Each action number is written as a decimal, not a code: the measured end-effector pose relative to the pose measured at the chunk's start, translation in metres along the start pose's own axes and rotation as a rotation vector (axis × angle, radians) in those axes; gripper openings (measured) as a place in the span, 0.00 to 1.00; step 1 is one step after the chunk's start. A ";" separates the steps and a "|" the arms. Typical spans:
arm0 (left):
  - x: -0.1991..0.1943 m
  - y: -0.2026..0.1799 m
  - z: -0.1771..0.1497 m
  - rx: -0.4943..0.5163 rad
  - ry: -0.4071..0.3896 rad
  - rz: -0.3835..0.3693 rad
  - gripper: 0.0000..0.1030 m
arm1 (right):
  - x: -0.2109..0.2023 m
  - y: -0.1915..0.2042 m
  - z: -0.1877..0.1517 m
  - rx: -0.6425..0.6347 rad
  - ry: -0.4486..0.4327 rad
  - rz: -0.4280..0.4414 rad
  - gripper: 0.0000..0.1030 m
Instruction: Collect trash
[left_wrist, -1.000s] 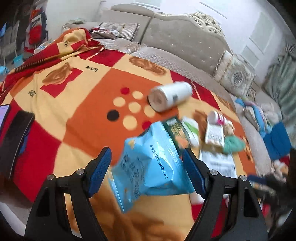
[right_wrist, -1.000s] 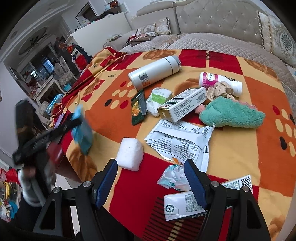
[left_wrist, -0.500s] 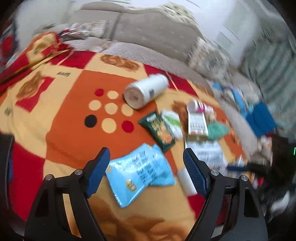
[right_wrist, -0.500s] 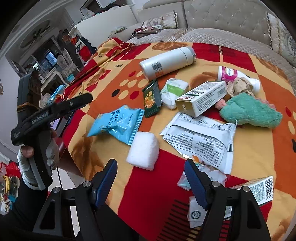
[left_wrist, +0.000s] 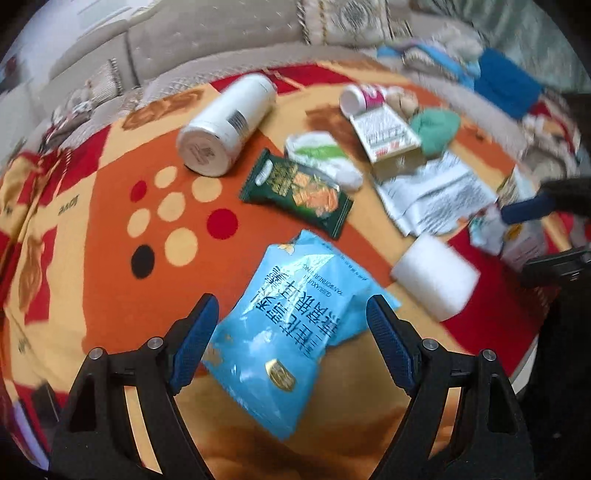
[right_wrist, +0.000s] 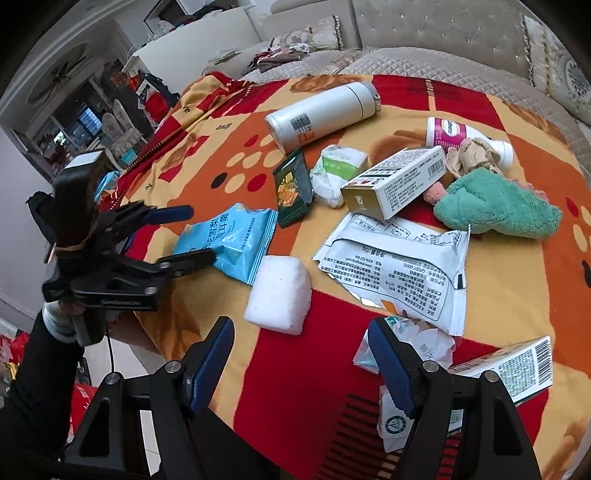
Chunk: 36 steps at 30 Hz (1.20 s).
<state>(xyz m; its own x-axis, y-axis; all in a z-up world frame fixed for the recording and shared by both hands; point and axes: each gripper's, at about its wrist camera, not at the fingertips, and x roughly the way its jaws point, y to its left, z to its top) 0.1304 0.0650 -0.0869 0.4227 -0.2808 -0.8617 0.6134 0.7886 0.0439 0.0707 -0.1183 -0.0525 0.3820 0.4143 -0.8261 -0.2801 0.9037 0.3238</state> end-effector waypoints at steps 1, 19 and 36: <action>0.006 -0.001 0.001 0.014 0.015 0.003 0.79 | 0.001 0.000 0.000 0.005 0.003 0.003 0.71; -0.025 0.031 -0.024 -0.257 -0.069 0.041 0.48 | 0.036 0.017 0.015 -0.018 0.060 -0.017 0.71; -0.075 -0.012 -0.025 -0.374 -0.216 0.043 0.48 | 0.030 0.027 0.010 -0.121 -0.044 -0.052 0.37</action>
<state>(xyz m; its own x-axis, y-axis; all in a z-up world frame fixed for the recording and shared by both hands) 0.0747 0.0905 -0.0353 0.5966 -0.3200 -0.7360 0.3247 0.9349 -0.1432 0.0835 -0.0803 -0.0637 0.4367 0.3737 -0.8183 -0.3618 0.9058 0.2205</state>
